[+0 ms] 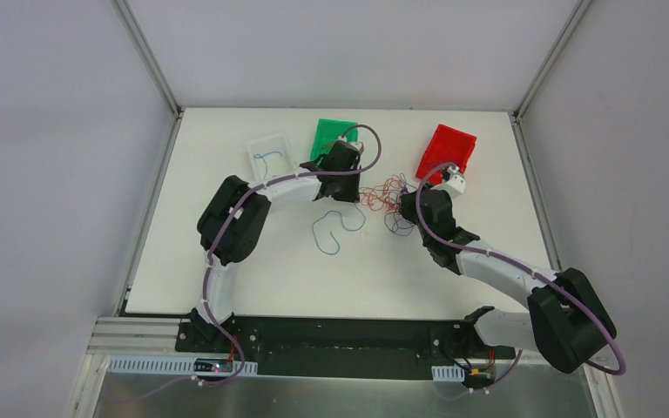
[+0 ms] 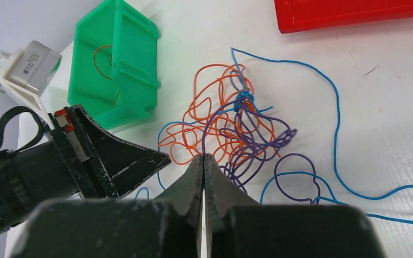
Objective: Untangle the cables
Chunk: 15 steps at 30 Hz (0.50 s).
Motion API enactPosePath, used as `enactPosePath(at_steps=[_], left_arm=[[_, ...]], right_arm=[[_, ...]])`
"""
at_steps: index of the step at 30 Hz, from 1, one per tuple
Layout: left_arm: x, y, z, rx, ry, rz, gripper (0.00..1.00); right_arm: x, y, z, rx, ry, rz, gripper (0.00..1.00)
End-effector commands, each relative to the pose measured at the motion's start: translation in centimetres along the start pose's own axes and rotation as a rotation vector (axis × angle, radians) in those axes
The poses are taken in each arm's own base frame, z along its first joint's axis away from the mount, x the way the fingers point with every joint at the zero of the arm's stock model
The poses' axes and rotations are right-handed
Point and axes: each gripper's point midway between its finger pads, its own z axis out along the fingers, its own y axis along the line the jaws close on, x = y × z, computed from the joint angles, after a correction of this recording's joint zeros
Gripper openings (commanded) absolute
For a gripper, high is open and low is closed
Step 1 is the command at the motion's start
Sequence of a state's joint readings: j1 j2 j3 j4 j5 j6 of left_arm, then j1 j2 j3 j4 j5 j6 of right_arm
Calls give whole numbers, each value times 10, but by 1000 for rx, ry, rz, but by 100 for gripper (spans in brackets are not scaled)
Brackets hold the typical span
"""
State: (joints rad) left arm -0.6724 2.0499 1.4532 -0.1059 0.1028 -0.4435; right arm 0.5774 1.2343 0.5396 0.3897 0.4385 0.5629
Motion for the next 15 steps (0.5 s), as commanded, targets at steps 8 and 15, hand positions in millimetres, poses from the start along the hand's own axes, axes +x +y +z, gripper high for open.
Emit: enactPosePath(at_steps=[8, 15], left_arm=[[-24, 43, -76, -151, -140, -56, 0], [-10, 127, -157, -231, -246, -241, 0]], right_arm=[[-33, -15, 0, 116, -143, 67, 0], [-50, -57, -6, 285, -257, 203, 0]])
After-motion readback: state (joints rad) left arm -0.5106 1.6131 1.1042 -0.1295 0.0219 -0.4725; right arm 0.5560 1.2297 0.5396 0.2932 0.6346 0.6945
